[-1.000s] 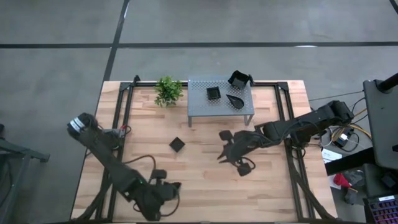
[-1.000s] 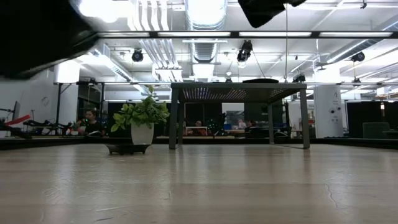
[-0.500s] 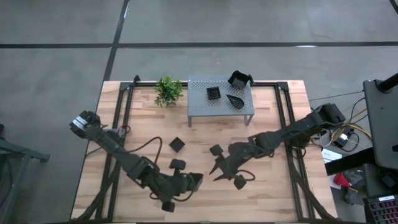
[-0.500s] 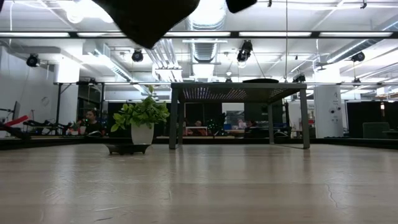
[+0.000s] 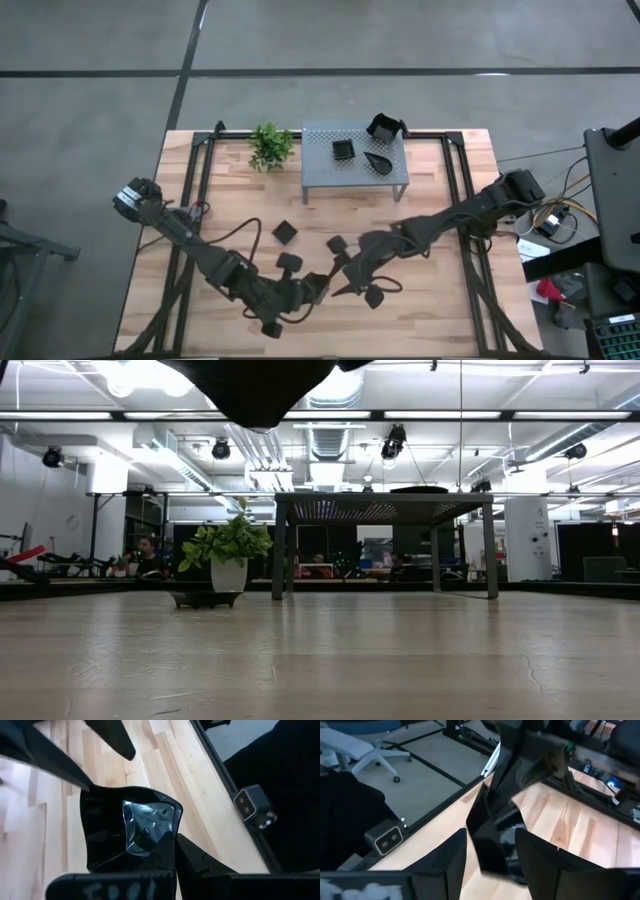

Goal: Pick & Place Mini shaped plates
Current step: Stack the distorted square plate on top of the other distorted square plate on the shelf

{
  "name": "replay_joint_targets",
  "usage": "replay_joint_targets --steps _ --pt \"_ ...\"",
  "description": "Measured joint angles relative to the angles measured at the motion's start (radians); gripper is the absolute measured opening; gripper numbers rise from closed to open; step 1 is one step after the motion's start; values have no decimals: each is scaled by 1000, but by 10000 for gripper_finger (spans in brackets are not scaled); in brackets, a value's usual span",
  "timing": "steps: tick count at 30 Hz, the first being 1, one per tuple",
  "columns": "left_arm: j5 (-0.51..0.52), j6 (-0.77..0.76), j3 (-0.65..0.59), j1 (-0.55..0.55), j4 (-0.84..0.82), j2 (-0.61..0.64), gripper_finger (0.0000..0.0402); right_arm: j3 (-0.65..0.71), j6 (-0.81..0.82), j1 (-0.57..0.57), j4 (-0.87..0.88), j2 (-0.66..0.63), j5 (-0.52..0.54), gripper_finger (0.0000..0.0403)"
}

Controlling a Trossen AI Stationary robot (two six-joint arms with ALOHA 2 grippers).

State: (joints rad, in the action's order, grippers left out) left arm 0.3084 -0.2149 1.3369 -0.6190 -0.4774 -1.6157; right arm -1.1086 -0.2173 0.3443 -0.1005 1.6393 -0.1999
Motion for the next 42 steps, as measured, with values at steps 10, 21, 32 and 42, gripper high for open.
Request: replay_joint_targets --steps 10,21,32,42 --pt "33 215 8 15 -6 1 0 -46 39 -17 8 14 -11 148" --pt "156 357 66 19 -105 5 0 -45 121 -43 60 15 -21 132" --pt "284 421 76 20 -153 8 0 -48 121 -45 76 15 -21 94" --pt "394 398 99 17 -75 8 12 -49 78 -48 97 12 4 9"
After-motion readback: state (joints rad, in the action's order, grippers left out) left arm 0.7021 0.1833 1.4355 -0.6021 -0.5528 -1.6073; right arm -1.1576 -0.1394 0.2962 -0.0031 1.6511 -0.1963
